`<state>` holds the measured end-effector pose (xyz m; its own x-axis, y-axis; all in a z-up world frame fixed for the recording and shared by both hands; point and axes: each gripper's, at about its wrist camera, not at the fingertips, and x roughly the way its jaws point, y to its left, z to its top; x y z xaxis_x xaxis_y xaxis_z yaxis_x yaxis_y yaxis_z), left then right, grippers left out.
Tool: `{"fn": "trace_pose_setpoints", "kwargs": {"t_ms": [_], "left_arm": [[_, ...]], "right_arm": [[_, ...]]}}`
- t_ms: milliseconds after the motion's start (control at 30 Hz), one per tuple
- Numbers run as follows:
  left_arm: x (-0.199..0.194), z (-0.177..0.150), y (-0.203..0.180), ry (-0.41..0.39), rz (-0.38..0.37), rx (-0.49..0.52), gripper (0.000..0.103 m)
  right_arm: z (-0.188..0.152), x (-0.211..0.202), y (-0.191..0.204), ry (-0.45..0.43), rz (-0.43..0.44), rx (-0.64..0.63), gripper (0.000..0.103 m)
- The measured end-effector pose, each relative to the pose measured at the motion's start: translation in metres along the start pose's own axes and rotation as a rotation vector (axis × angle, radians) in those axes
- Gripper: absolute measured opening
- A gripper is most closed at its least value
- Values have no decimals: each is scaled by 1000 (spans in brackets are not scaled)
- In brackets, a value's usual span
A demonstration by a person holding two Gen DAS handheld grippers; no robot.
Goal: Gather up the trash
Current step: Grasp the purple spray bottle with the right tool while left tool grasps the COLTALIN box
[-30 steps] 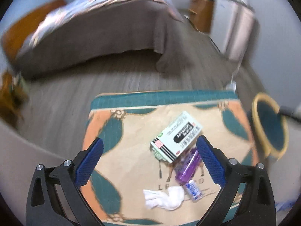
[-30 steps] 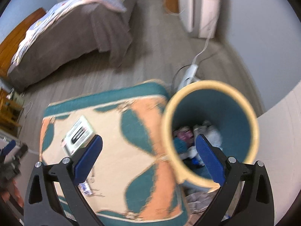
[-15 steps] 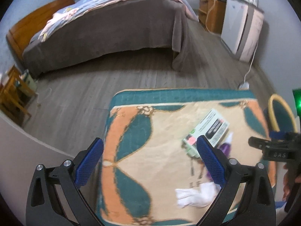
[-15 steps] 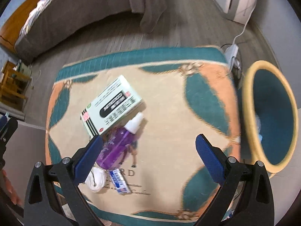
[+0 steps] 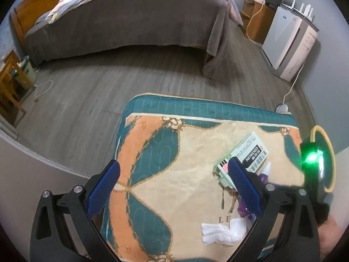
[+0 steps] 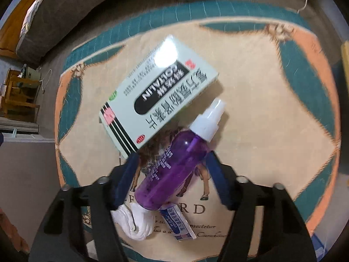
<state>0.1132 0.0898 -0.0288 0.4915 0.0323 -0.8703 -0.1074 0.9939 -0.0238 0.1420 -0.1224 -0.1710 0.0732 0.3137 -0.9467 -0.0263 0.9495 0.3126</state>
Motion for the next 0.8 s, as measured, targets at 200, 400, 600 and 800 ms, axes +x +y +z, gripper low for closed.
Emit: {"fn": "trace_pose_setpoints", "kwargs": {"t_ms": [200,400,600,800], "left_arm": [[15,3,-21,27,-7,72,98],[48,1,-50,90,-14,166,98],[85,-5,-85,156,-63,259,98],[115,-17,-120,228,-89,379,98]], "right_arm": [[11,-9,-19,-9,-42,-27,38],[32,-30,-53,-77,-120,-6,38],[49,-42,-78,-118,-174,-5,38],[59,-44,-98,-123,-162,27,59]]}}
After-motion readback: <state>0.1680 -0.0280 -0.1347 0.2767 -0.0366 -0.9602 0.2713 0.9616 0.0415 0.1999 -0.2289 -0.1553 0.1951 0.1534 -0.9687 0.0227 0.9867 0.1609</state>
